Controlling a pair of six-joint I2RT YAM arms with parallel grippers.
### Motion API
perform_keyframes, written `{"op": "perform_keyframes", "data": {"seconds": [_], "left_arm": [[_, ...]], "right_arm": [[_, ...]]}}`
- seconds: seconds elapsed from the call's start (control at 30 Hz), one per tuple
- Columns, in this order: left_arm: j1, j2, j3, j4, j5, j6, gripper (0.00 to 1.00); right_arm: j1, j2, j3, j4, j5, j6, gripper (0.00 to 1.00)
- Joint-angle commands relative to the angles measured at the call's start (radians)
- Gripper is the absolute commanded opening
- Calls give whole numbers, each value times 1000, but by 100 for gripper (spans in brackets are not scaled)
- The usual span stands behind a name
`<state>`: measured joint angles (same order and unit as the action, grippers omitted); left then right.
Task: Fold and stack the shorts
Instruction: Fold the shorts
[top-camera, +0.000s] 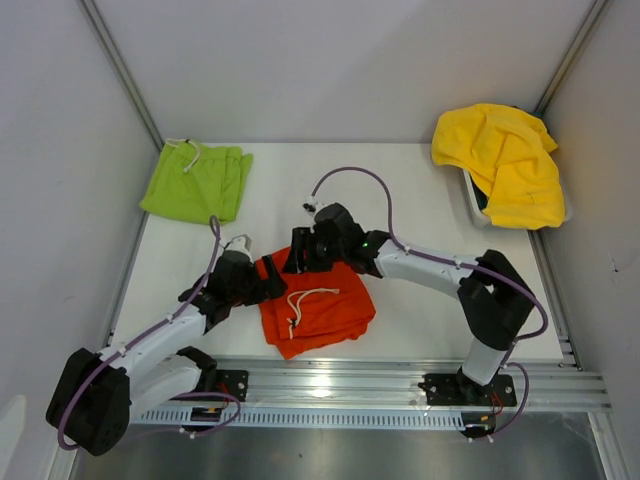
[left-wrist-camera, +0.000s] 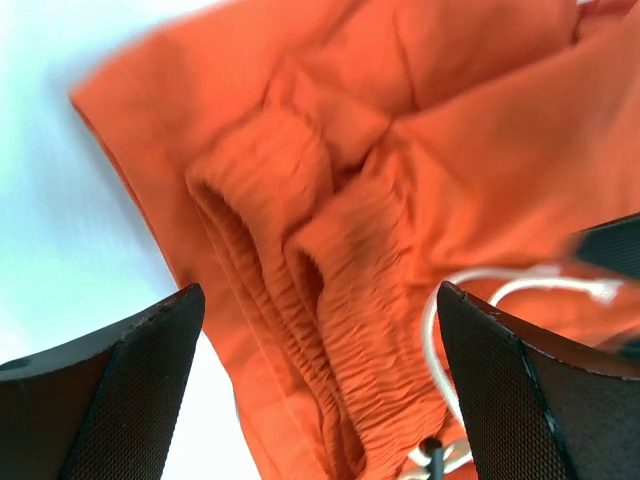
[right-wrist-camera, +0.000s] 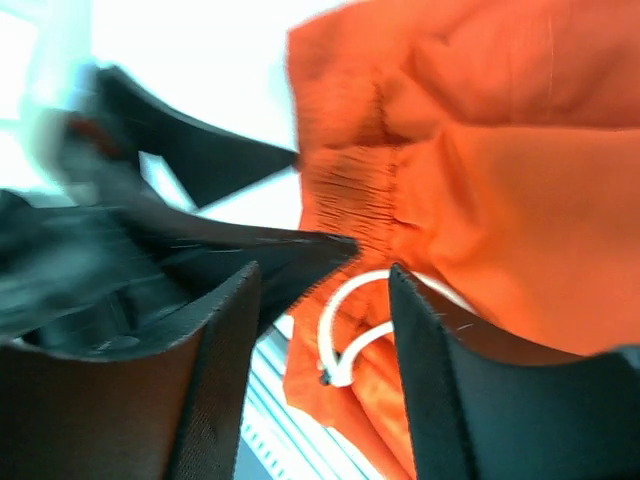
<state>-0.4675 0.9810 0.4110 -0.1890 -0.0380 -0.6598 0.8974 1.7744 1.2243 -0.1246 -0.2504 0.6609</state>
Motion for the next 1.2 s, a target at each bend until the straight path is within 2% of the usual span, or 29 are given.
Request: {"op": "perform_keyframes", "data": {"seconds": [0.0, 0.2, 0.27, 0.33, 0.5, 0.83, 1.17], "left_arm": [[-2, -34, -37, 17, 50, -38, 99], [-2, -197, -83, -46, 43, -70, 99], [-2, -225, -86, -75, 43, -73, 99], [-3, -248, -90, -82, 44, -87, 99], [-2, -229, -143, -23, 62, -133, 99], [-3, -108, -155, 91, 70, -173, 99], [-2, -45, -135, 166, 89, -189, 97]], "right_arm": [[-8, -111, 3, -13, 46, -18, 60], [-54, -200, -83, -52, 103, -35, 82], [-77, -217, -111, -52, 105, -47, 96], [-95, -237, -143, -60, 114, -55, 100], [-182, -211, -187, -43, 59, -102, 99], [-250, -86, -192, -4, -52, -168, 100], [-293, -15, -269, 183, -231, -144, 93]]}}
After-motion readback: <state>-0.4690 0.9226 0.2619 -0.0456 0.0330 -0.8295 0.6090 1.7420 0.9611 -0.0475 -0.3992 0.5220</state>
